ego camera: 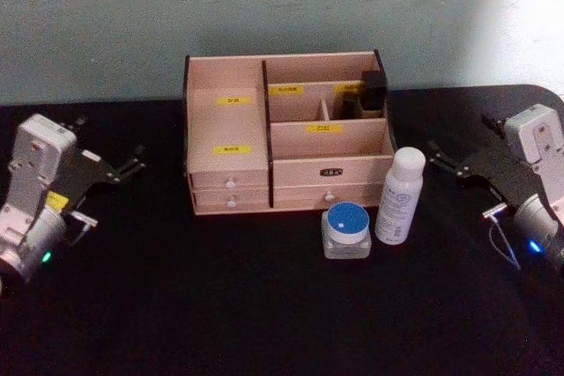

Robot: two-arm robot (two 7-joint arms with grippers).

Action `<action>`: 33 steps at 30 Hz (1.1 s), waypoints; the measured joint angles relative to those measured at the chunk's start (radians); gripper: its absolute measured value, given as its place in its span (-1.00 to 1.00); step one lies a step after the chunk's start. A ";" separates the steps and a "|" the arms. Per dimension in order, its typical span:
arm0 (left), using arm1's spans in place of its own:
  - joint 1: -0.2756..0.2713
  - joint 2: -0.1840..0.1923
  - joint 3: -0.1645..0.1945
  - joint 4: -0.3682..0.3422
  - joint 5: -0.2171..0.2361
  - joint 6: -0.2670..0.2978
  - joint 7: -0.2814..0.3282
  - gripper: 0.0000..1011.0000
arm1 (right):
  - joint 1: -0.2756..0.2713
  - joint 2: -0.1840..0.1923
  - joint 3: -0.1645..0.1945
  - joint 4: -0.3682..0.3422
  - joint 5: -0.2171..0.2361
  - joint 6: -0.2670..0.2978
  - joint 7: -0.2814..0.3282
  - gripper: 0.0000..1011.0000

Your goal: Pick up the facial cleanser and watermelon frost from the table and place them into the tiered storage box.

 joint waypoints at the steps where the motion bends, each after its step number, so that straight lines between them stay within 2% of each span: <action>1: 0.000 0.000 0.000 0.000 0.000 0.000 0.000 0.98 | 0.000 0.000 0.000 0.000 0.000 0.000 0.000 0.98; 22: 0.000 0.000 0.000 0.000 0.000 0.000 0.000 0.98 | -0.002 0.000 0.003 0.000 0.000 0.000 0.002 0.98; 26: 0.000 0.000 0.000 0.000 0.000 0.000 0.000 0.98 | -0.019 0.005 0.018 -0.011 0.005 0.000 0.016 0.98; 33: 0.000 0.000 0.000 0.000 0.000 0.000 0.000 0.98 | -0.081 0.037 0.048 -0.065 0.025 0.017 0.051 0.98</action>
